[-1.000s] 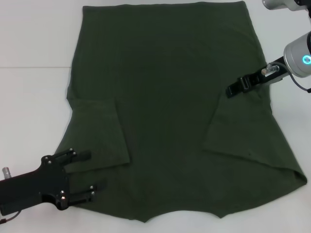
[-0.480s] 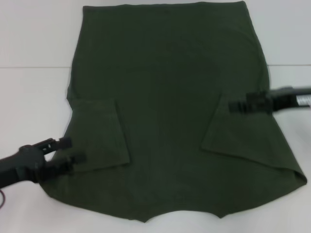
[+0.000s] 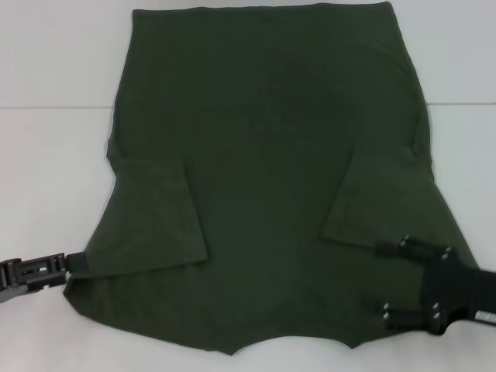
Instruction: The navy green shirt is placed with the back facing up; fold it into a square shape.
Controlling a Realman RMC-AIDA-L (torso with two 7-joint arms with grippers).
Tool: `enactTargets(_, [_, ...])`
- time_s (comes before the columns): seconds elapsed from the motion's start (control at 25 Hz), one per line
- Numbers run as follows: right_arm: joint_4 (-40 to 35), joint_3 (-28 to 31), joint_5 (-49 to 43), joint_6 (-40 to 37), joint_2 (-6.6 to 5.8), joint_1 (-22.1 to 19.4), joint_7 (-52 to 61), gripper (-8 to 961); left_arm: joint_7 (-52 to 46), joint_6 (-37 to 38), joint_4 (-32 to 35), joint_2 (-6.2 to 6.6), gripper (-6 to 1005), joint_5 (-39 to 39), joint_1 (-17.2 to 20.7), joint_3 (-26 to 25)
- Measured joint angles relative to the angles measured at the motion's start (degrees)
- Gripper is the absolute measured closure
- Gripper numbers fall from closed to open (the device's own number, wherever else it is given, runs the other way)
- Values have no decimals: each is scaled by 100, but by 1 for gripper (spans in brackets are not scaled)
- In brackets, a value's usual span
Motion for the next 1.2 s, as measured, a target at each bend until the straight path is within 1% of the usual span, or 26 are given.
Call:
enactTargets(0.08, [271,-33,-96,3,-7,61,-445,9,-373,-196,98,41,175,340,-105,7])
enactTargets(0.12, [358,-39,-172,8,-6,91,-645,8,-656,-421,150,75,175,654,-203,28])
enactTargets(0.16, [404,-49,-242,15,-4,115,-777,8,-656,-421,150,75,175,654,-203,28])
enactTargets(0.24, [466,-92,-360,30,5,166,-983,8,-814,-625,176,104,175,896,-291,76])
enactTargets(0.36, [490,-165,-405,37,12,223,-1039,8,-889,-871,176,119,175,1150,-404,197])
enactTargets(0.56, [551,-172,-406,91,4,275,-1035,9,-919,-976,147,106,175,1202,-537,515])
enactTargets(0.88, [562,-169,-406,128,7,277,-1030,8,-1067,-1231,-64,139,175,1336,-642,725])
enactTargets(1.2, [569,-167,-411,101,10,267,-1036,8,-1077,-1299,-74,153,175,1361,-654,733])
